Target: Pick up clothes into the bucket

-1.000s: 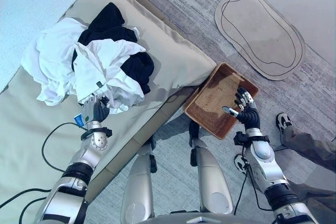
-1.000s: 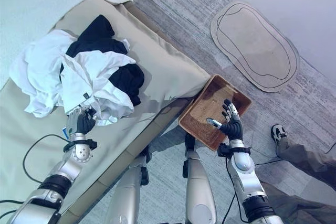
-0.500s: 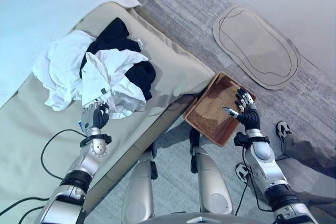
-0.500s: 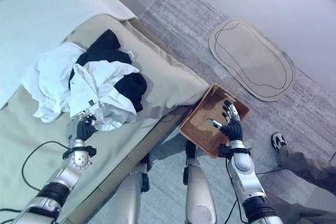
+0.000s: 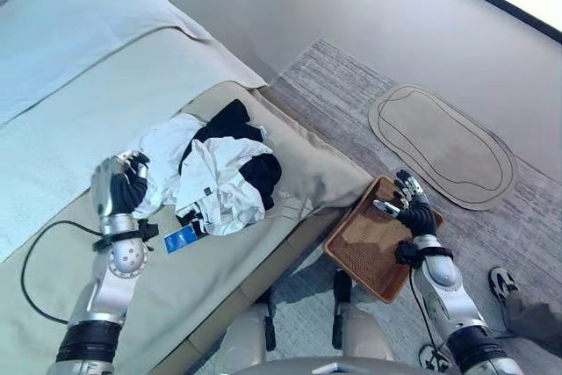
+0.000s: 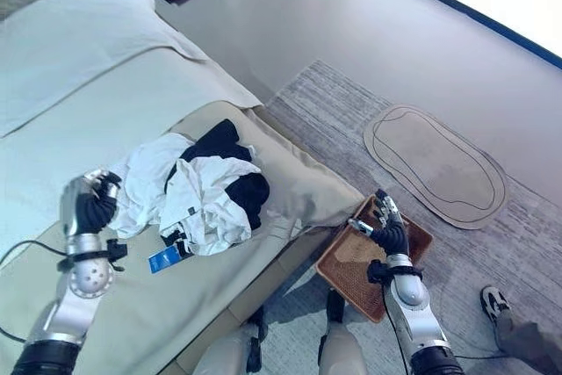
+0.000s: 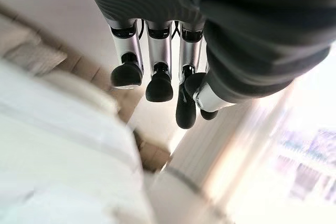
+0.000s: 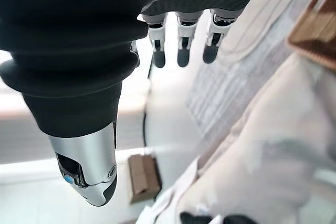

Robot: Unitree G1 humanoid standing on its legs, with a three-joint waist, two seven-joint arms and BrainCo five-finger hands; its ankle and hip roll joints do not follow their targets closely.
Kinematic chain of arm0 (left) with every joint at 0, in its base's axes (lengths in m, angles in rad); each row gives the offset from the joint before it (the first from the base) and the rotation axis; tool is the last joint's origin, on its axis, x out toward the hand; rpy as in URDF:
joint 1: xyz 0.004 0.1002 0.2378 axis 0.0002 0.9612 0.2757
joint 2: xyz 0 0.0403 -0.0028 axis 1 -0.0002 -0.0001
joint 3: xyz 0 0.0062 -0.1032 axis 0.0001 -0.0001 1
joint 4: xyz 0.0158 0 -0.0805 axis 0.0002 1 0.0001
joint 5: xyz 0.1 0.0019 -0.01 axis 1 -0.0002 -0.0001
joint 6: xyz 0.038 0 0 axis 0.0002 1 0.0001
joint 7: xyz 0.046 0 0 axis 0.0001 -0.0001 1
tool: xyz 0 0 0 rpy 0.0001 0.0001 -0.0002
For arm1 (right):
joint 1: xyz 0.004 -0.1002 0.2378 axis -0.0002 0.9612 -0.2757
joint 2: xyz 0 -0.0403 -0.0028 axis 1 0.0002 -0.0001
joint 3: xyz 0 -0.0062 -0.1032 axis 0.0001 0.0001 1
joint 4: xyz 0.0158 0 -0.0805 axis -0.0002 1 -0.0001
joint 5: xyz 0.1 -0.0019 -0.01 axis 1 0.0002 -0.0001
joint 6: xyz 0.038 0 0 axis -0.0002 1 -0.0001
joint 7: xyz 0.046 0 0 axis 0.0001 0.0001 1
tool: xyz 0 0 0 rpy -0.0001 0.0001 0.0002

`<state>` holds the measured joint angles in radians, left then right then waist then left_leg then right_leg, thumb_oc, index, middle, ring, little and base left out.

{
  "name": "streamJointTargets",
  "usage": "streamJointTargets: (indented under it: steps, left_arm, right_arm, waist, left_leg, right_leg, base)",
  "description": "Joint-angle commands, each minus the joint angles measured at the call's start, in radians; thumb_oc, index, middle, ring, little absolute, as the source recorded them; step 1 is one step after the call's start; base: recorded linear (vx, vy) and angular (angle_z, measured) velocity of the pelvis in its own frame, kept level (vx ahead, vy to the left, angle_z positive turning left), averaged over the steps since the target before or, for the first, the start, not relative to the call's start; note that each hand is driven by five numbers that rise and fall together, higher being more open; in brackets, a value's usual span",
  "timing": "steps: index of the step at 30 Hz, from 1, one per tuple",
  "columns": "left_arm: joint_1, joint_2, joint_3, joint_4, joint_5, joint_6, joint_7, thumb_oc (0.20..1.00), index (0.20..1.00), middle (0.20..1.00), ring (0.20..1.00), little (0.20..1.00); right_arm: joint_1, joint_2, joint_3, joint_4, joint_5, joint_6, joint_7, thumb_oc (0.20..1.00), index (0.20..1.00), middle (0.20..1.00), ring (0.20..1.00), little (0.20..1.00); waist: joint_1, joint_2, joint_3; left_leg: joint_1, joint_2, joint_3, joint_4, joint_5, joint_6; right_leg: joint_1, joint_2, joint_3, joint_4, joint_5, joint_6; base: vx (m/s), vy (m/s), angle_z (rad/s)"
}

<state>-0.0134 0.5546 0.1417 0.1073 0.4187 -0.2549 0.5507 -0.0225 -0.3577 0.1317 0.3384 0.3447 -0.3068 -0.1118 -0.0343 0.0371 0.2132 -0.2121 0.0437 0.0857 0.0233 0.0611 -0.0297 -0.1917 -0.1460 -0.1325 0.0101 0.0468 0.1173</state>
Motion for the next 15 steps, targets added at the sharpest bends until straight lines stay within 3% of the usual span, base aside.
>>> streamJointTargets:
  steps: [1, 5, 10, 11, 12, 13, 15]
  left_arm:
    - [-0.039, 0.069, 0.053, -0.066, -0.007, -0.057, 0.005, 0.2, 0.2, 0.2, 0.2, 0.2]
    - [-0.083, 0.097, 0.076, -0.145, -0.015, -0.072, 0.002, 0.2, 0.2, 0.2, 0.2, 0.2]
    - [-0.106, 0.098, 0.052, -0.115, -0.031, -0.061, -0.016, 0.2, 0.2, 0.2, 0.2, 0.2]
    - [-0.104, 0.096, 0.044, -0.1, -0.035, -0.058, -0.021, 0.592, 0.592, 0.592, 0.592, 0.592]
    - [-0.104, 0.091, 0.028, -0.072, -0.037, -0.053, -0.026, 0.9, 0.9, 0.9, 0.9, 0.9]
    - [-0.106, 0.092, 0.026, -0.068, -0.037, -0.055, -0.024, 1.0, 1.0, 1.0, 1.0, 1.0]
    - [-0.123, 0.059, -0.047, 0.046, -0.052, -0.035, -0.042, 1.0, 1.0, 1.0, 1.0, 1.0]
  right_arm:
    - [-0.012, 0.02, 0.008, -0.019, -0.007, -0.028, 0.018, 1.0, 1.0, 1.0, 1.0, 1.0]
    - [-0.007, 0.028, 0.026, -0.008, -0.014, -0.015, 0.038, 1.0, 1.0, 1.0, 1.0, 1.0]
    - [0.0, 0.032, 0.039, -0.007, -0.011, -0.005, 0.05, 1.0, 1.0, 1.0, 1.0, 1.0]
    - [0.001, 0.034, 0.04, -0.01, -0.009, -0.003, 0.052, 1.0, 1.0, 1.0, 1.0, 1.0]
    - [0.002, 0.035, 0.044, -0.012, -0.005, -0.002, 0.057, 1.0, 1.0, 1.0, 1.0, 1.0]
    - [0.002, 0.034, 0.043, -0.012, -0.005, -0.002, 0.057, 1.0, 1.0, 1.0, 1.0, 1.0]
    - [0.002, 0.034, 0.051, -0.014, -0.001, 0.001, 0.055, 1.0, 1.0, 1.0, 1.0, 1.0]
  waist:
    - [0.009, -0.056, -0.036]
    - [0.015, -0.051, -0.059]
    - [0.011, -0.047, -0.075]
    - [0.009, -0.047, -0.076]
    - [0.005, -0.048, -0.076]
    - [0.006, -0.048, -0.076]
    - [-0.006, -0.049, -0.071]
  left_leg:
    - [-0.017, 0.029, -0.007, 0.111, -0.089, -0.031]
    - [0.034, 0.027, -0.01, 0.083, -0.088, -0.034]
    - [0.06, 0.026, -0.009, 0.067, -0.083, -0.035]
    - [0.063, 0.027, -0.008, 0.065, -0.084, -0.035]
    - [0.062, 0.027, -0.007, 0.066, -0.084, -0.035]
    - [0.062, 0.028, -0.008, 0.066, -0.084, -0.035]
    - [0.05, 0.028, -0.005, 0.073, -0.082, -0.033]
  right_leg:
    - [0.029, -0.092, -0.048, -0.014, 0.052, 0.057]
    - [0.079, -0.089, -0.063, -0.025, 0.042, 0.057]
    - [0.102, -0.084, -0.065, -0.034, 0.039, 0.056]
    - [0.102, -0.083, -0.065, -0.034, 0.039, 0.056]
    - [0.101, -0.082, -0.062, -0.034, 0.039, 0.056]
    - [0.1, -0.082, -0.062, -0.034, 0.039, 0.056]
    - [0.087, -0.081, -0.059, -0.03, 0.041, 0.055]
  base:
    - [0.08, -0.042, 0.09]
    - [0.07, -0.037, 0.07]
    - [0.04, -0.02, 0.02]
    - [0.0, 0.0, 0.0]
    - [0.0, 0.0, 0.0]
    - [0.0, 0.0, 0.0]
    - [-0.03, 0.009, -0.01]
